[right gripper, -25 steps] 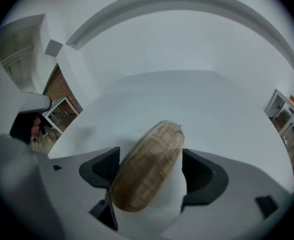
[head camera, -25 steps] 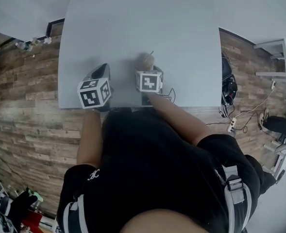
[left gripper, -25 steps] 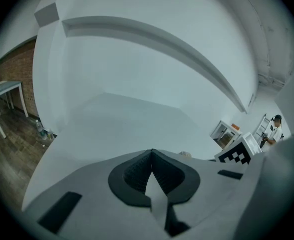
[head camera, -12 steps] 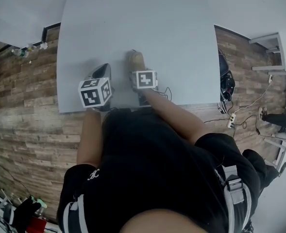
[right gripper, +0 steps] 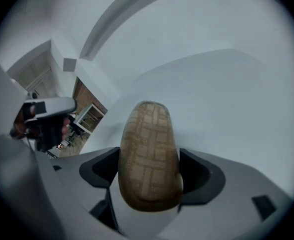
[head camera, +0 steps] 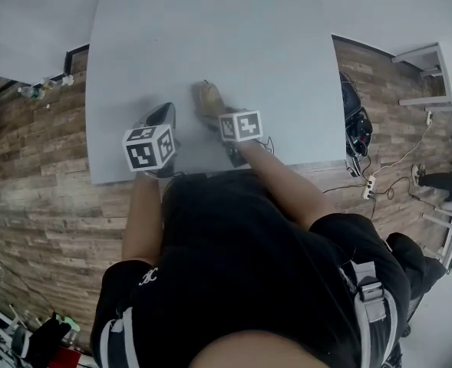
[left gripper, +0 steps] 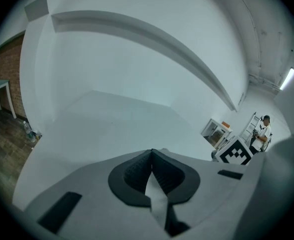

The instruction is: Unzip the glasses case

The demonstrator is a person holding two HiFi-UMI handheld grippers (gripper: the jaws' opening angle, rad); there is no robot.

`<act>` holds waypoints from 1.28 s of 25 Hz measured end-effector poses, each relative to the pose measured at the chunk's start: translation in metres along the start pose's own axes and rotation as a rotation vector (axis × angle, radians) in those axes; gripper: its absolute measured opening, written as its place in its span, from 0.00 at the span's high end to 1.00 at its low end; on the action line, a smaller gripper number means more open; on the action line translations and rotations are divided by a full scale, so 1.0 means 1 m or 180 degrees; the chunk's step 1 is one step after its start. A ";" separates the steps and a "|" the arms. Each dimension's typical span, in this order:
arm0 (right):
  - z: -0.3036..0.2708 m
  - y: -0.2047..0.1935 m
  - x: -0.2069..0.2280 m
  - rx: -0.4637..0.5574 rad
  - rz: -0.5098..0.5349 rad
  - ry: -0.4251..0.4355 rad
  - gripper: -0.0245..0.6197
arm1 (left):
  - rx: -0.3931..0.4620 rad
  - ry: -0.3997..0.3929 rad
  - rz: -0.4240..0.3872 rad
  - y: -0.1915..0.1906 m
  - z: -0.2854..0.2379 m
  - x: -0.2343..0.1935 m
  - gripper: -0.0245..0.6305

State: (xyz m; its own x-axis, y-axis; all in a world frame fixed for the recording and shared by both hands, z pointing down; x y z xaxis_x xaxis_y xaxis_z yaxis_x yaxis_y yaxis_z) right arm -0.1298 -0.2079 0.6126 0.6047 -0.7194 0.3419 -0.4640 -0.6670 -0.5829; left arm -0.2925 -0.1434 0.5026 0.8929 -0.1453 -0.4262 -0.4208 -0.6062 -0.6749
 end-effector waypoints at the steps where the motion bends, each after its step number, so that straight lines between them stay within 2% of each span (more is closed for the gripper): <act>1: 0.006 0.005 0.001 0.0095 -0.0013 0.0082 0.41 | -0.0001 -0.0041 0.0031 0.000 -0.001 -0.001 0.96; 3: 0.020 0.018 0.000 0.0288 -0.0008 0.0250 0.41 | -0.0023 -0.0218 0.0144 0.000 -0.003 -0.001 0.96; 4: 0.028 0.026 -0.002 0.0386 0.0003 0.0345 0.41 | -0.0044 -0.0384 0.0240 0.000 -0.004 0.001 0.96; 6: 0.045 0.044 -0.007 0.0605 0.0011 0.0610 0.41 | -0.0052 -0.0870 0.0556 0.002 -0.006 0.006 0.94; 8: 0.064 0.062 -0.015 0.0828 -0.0050 0.0986 0.41 | 0.0052 -0.1460 0.0957 0.010 -0.007 0.012 0.84; 10: 0.084 0.078 -0.025 0.1022 -0.0135 0.1441 0.41 | 0.0187 -0.2055 0.1208 0.021 -0.003 0.019 0.68; 13: 0.113 0.093 -0.039 0.1235 -0.0151 0.2175 0.41 | 0.0322 -0.2880 0.1169 0.032 0.008 0.032 0.52; 15: 0.127 0.096 -0.047 0.1303 -0.0150 0.2598 0.41 | 0.0355 -0.3380 0.1103 0.037 0.017 0.040 0.46; 17: 0.139 0.095 -0.056 0.1310 -0.0133 0.2959 0.41 | 0.0351 -0.3777 0.1026 0.042 0.025 0.050 0.43; 21: 0.158 0.087 -0.071 0.1211 0.0036 0.3528 0.41 | 0.0169 -0.4157 0.0711 0.047 0.029 0.083 0.39; 26: 0.161 0.078 -0.084 0.0969 0.0064 0.4105 0.41 | -0.0192 -0.4730 0.0270 0.043 0.043 0.120 0.38; 28: 0.159 0.074 -0.086 0.0885 0.0028 0.4250 0.41 | -0.0254 -0.4809 0.0145 0.041 0.046 0.130 0.38; 32: 0.158 0.071 -0.085 0.0874 -0.0066 0.4298 0.41 | -0.0203 -0.4703 0.0080 0.041 0.048 0.130 0.39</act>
State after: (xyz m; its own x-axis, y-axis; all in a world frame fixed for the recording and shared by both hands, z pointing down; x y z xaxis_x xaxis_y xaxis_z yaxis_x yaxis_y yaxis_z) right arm -0.1120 -0.1638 0.4256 -0.5553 -0.4431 0.7038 -0.2258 -0.7341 -0.6404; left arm -0.2015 -0.1498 0.3908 -0.0997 0.7297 -0.6764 -0.3907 -0.6539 -0.6478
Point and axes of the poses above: the fingertips, and each gripper's own axes: z backward along the fingers, x to its right, y out of its top, the point moved 6 cm from there along z, backward along the fingers, and after that the axes turned 10 degrees about z, right-handed, at the moved point
